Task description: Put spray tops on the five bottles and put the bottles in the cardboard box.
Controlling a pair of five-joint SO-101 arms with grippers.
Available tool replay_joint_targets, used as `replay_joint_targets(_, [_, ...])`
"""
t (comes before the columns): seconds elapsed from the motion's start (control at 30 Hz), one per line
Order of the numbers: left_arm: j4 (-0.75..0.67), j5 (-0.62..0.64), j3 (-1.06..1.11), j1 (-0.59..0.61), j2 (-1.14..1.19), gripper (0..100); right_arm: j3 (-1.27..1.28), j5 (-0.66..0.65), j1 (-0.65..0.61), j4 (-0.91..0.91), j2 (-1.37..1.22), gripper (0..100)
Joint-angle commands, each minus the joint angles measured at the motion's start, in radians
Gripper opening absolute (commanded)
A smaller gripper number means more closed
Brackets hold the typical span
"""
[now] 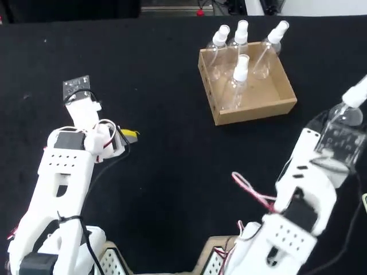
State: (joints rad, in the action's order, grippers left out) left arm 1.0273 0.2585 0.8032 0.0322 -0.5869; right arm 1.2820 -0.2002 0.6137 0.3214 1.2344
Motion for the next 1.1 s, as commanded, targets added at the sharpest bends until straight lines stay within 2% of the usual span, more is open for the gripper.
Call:
replay_joint_targets(0.0, [-0.021,0.011,-0.01,-0.004,-0.011,33,-0.038,0.0,0.018,-0.209,-0.196,16.9])
replay_joint_targets(0.17, [-0.023,0.011,-0.01,-0.002,-0.011,33,0.053,0.0,0.04,-0.56,-0.424,16.9])
replay_joint_targets(0.47, [-0.023,0.011,-0.008,-0.002,-0.011,33,-0.177,0.0,0.066,-0.661,-0.891,17.0])
replay_joint_targets(0.8, [-0.023,0.011,-0.008,-0.002,-0.009,33,-0.045,0.02,0.089,-1.352,-1.234,17.0])
replay_joint_targets(0.93, [-0.023,0.011,-0.008,-0.002,-0.008,33,-0.054,0.118,0.089,-1.522,-1.359,17.0])
replay_joint_targets(1.07, [-0.023,0.011,-0.008,-0.002,-0.006,33,-0.099,0.129,0.089,-1.576,-1.472,17.0])
